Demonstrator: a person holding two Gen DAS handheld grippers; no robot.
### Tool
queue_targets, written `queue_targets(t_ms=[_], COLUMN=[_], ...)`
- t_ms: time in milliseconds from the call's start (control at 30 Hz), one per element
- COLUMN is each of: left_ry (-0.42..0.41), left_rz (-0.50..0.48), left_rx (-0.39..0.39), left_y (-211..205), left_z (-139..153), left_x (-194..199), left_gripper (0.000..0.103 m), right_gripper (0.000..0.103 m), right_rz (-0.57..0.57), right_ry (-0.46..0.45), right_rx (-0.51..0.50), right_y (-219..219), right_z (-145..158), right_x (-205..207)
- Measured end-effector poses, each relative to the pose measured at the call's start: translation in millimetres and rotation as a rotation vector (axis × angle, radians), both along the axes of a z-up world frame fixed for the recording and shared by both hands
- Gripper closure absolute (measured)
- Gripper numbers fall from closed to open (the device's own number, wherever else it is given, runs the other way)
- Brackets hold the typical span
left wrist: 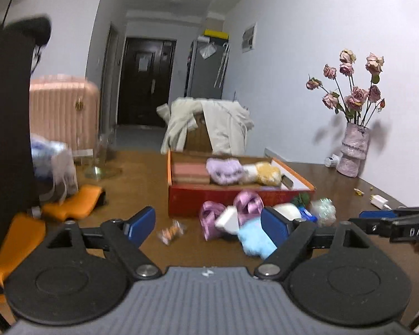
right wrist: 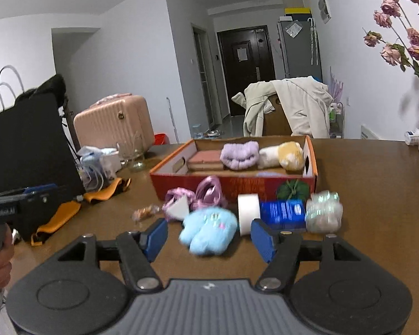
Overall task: Organize soft objects
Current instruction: 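Move the right gripper back to the blue fuzzy plush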
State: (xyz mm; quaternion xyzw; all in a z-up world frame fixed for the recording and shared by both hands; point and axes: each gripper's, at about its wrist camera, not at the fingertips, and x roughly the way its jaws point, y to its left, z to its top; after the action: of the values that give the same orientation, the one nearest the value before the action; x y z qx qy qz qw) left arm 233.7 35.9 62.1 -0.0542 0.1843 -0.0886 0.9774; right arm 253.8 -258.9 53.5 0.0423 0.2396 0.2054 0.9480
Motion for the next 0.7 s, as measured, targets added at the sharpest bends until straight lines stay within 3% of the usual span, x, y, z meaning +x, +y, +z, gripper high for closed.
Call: queue_targets(t_ms=[200,300,500,700], left_ry=[-0.014,-0.043,-0.005,0.003], left_rz=[-0.003,0.003,-0.004,0.035], left_rx=[-0.039,-0.022,0.031,0.024], left_y=[0,-4,-9,-14], left_z=[0,6,-5,-13], left_x=[-5,-10,-9,6], left_gripper=[0.019,0.012,0.012,0.012], right_gripper=[0.038,0.038,0.037,0.037], right_rz=[0.022,0.005,-0.026,0.015], right_ry=[0.001,0.0,0.022,0.005], right_rx=[0.013,0.021,0.068,0.05], right_y=[6,4,-8,-1], right_z=[-8,-9,-16,-16], right_x=[-15,-13,-9,3])
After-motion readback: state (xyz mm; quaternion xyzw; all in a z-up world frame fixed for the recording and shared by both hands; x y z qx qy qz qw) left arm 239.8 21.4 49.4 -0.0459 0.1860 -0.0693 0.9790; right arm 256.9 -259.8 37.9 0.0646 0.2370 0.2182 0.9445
